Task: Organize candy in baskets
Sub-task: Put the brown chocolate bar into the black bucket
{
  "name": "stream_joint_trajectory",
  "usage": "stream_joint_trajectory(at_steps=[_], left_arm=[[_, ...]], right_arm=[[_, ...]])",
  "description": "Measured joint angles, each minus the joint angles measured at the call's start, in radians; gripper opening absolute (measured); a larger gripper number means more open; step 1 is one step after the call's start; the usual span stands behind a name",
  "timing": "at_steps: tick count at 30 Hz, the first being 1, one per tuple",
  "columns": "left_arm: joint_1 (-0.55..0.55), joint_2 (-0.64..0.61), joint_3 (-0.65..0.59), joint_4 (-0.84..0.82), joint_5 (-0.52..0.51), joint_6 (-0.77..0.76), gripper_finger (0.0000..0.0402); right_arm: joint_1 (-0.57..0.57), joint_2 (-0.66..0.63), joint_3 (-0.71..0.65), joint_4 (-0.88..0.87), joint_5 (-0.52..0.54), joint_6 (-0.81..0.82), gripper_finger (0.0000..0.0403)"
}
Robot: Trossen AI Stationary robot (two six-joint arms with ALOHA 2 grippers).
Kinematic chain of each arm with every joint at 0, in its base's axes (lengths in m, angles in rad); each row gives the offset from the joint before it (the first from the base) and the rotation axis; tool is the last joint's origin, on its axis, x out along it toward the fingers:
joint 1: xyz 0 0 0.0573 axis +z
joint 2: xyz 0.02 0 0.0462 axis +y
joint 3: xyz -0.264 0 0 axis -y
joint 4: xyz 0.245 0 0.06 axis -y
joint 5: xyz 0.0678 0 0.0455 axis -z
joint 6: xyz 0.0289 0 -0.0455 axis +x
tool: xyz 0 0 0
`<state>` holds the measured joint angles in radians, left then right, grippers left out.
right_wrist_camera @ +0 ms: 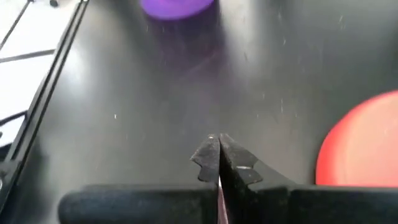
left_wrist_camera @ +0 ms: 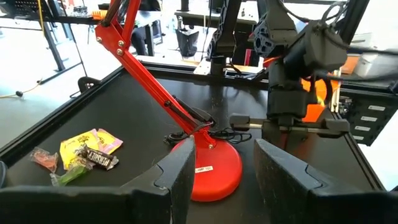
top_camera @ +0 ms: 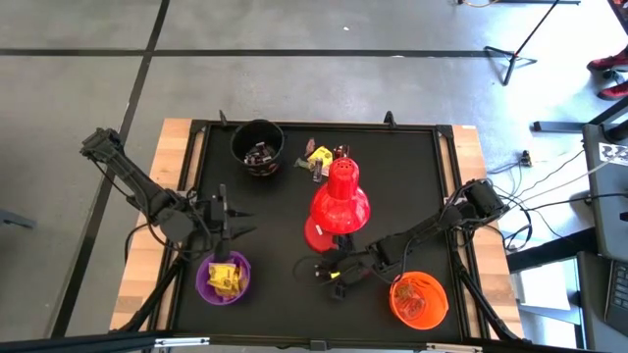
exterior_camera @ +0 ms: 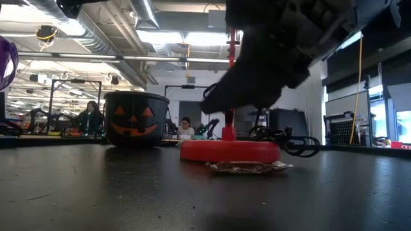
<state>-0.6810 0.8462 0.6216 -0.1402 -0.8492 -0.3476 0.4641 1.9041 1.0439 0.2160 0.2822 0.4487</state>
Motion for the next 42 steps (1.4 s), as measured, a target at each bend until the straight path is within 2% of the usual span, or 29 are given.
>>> stream_joint_trajectory(at_steps=[6, 11, 14, 18, 25, 30, 33, 36, 42], left_arm=[[0.0, 0.029, 0.0, 0.0, -0.007, -0.012, 0.0152], [0.001, 0.055, 0.0, -0.001, -0.006, -0.021, 0.0152], [0.001, 0.057, 0.0, 0.0, -0.007, -0.035, 0.0152], [0.001, 0.057, 0.0, 0.001, -0.007, -0.036, 0.0152], [0.001, 0.057, 0.0, 0.0, -0.007, -0.036, 0.0152], [0.001, 0.057, 0.0, 0.0, -0.006, -0.036, 0.0152], [0.001, 0.057, 0.0, 0.0, -0.006, -0.035, 0.0152], [0.001, 0.057, 0.0, 0.0, -0.006, -0.036, 0.0152], [0.001, 0.057, 0.0, -0.001, -0.006, -0.036, 0.0152]], right_arm=[[-0.005, 0.0, 0.0, 0.085, 0.066, -0.06, 0.0001], [-0.015, 0.0, 0.0, 0.077, 0.027, -0.045, 0.0007], [-0.016, 0.0, 0.001, 0.01, 0.013, -0.019, 0.0023], [-0.013, 0.0, 0.001, -0.144, -0.032, 0.061, 0.0078], [0.002, 0.0, 0.001, -0.186, -0.059, 0.088, 0.0201], [0.001, 0.0, 0.001, -0.294, -0.066, 0.149, 0.025], [0.001, 0.008, 0.002, -0.329, -0.065, 0.179, 0.0255], [0.001, 0.027, 0.006, -0.337, -0.055, 0.181, 0.0243], [0.001, 0.056, 0.005, -0.347, -0.055, 0.181, 0.0167]])
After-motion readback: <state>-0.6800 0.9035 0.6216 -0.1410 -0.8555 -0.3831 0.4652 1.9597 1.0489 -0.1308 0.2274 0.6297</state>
